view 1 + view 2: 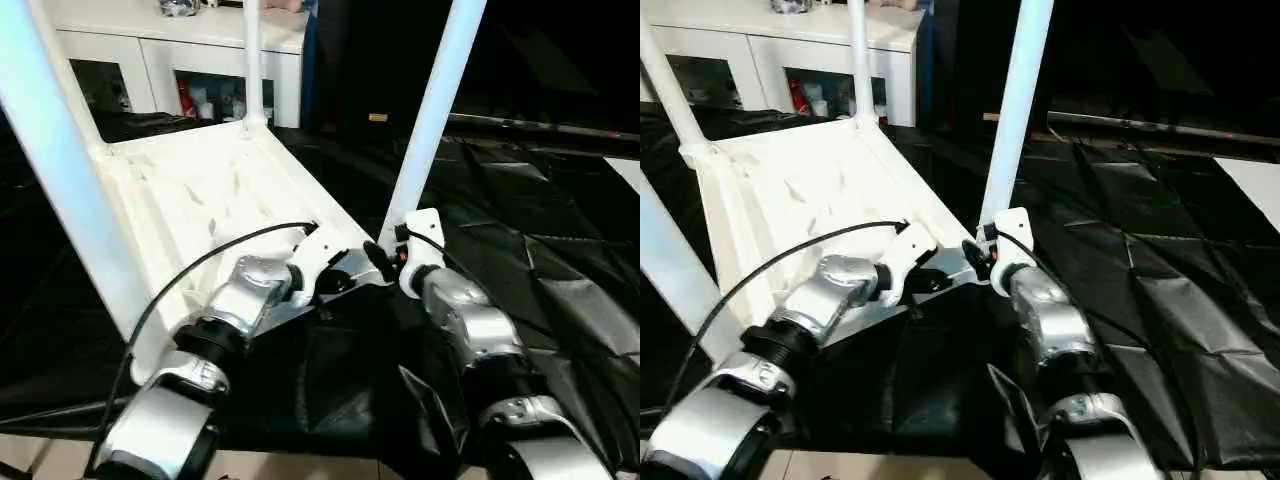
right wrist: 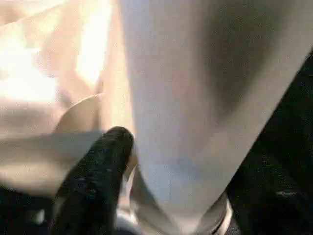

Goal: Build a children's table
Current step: Rotate leg to tighten

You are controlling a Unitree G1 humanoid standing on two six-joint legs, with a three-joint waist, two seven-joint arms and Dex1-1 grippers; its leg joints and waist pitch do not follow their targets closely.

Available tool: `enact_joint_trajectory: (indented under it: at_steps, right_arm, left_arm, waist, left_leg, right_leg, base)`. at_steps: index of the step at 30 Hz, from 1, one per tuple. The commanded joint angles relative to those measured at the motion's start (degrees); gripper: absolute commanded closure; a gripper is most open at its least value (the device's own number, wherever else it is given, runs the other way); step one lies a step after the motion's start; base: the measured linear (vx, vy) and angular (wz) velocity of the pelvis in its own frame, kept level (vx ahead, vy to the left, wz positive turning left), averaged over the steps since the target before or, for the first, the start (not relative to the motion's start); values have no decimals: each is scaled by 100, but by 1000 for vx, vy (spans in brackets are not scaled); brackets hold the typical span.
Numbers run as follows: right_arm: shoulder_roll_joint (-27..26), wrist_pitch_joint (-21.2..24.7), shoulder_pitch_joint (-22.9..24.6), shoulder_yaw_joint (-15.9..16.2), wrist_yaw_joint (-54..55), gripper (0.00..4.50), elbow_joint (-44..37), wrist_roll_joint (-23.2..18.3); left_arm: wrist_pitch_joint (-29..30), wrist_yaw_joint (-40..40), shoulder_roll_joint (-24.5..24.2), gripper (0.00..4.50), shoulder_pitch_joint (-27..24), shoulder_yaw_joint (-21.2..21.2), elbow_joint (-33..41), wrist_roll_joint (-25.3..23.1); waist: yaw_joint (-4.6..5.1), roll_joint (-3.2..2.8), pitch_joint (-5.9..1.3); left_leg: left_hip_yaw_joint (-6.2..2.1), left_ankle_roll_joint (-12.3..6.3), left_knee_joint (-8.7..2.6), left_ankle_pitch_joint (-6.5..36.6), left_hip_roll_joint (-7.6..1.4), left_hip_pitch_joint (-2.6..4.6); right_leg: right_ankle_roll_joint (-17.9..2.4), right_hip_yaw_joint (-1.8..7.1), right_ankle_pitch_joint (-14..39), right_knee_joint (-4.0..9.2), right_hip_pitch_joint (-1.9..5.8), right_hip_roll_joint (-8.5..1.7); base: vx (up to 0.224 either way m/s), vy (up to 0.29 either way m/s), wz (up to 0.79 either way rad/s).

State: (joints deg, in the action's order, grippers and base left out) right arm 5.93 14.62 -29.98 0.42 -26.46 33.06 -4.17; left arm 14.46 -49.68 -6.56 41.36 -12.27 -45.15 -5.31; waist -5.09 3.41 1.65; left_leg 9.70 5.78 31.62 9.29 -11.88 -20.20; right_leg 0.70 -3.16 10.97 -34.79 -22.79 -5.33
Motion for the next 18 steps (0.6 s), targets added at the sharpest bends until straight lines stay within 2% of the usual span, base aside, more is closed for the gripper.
enact_joint_trajectory:
  at_steps: [1,3,4,5,7,9,10,13,14,16,18]
  right_arm:
    - [-192,250,255,777,-984,137,-122,-224]
    - [195,285,511,974,-1753,137,-615,-423]
    - [324,304,593,1031,-2002,137,-776,-497]
    - [324,304,593,1031,-2002,137,-776,-497]
    - [587,229,746,1087,-2521,137,-1008,-642]
    - [665,228,781,1109,-2702,137,-1045,-682]
    - [728,235,820,1124,-2900,137,-1088,-685]
    - [835,295,883,1171,-3200,152,-1185,-682]
    - [889,304,909,1204,-3305,169,-1225,-664]
    - [1066,323,965,1331,-3532,171,-1302,-645]
    - [1144,345,986,1391,-3626,200,-1329,-635]
  left_arm:
    - [-141,-217,84,450,-96,-65,145,189]
    - [-145,-1025,-222,450,-347,-253,522,312]
    - [-157,-1293,-328,450,-434,-315,649,358]
    - [-157,-1293,-328,450,-434,-315,649,358]
    - [-89,-2024,-677,450,-687,-464,1068,533]
    - [-38,-2219,-790,450,-761,-489,1194,594]
    - [-4,-2366,-877,450,-819,-493,1289,639]
    - [68,-2554,-993,450,-898,-477,1420,702]
    - [95,-2610,-1038,450,-930,-462,1473,723]
    - [132,-2693,-1164,450,-988,-415,1530,742]
    - [133,-2728,-1230,450,-1012,-397,1533,734]
  waist:
    - [-12,51,-199]
    - [-33,63,-201]
    - [-46,45,-212]
    - [-35,52,-211]
    - [-21,34,-227]
    - [-10,19,-221]
    - [-5,44,-220]
    - [-20,20,-225]
    - [-14,28,-227]
    - [-15,40,-230]
    - [-20,44,-219]
  left_leg:
    - [-11,-154,-400,1984,-86,-38]
    - [-1,-229,-399,1781,-98,-63]
    - [-4,-235,-392,1750,-109,-59]
    - [-1,-260,-392,1727,-114,-66]
    - [4,-237,-391,1572,-128,-72]
    - [28,-238,-382,1609,-133,-31]
    - [32,-240,-382,1605,-129,-37]
    - [46,-247,-367,1553,-137,-4]
    - [39,-243,-370,1476,-132,-28]
    - [48,-264,-357,1393,-128,-21]
    - [53,-285,-356,1415,-123,-23]
  right_leg:
    - [-490,193,2492,619,168,-259]
    - [-548,199,2312,599,199,-270]
    - [-581,199,2224,575,209,-272]
    - [-610,203,2134,570,211,-264]
    - [-796,199,1742,508,222,-260]
    - [-929,207,1559,499,180,-237]
    - [-955,204,1535,494,188,-234]
    - [-1074,216,1269,464,183,-233]
    - [-1111,207,1113,431,217,-223]
    - [-1129,207,1018,424,227,-230]
    - [-1104,211,1124,436,226,-236]
  base:
    - [0,0,0]
    - [0,0,0]
    - [0,0,0]
    - [0,0,0]
    - [0,0,0]
    - [0,0,0]
    - [0,0,0]
    - [0,0,0]
    - [0,0,0]
    - [0,0,0]
    - [0,0,0]
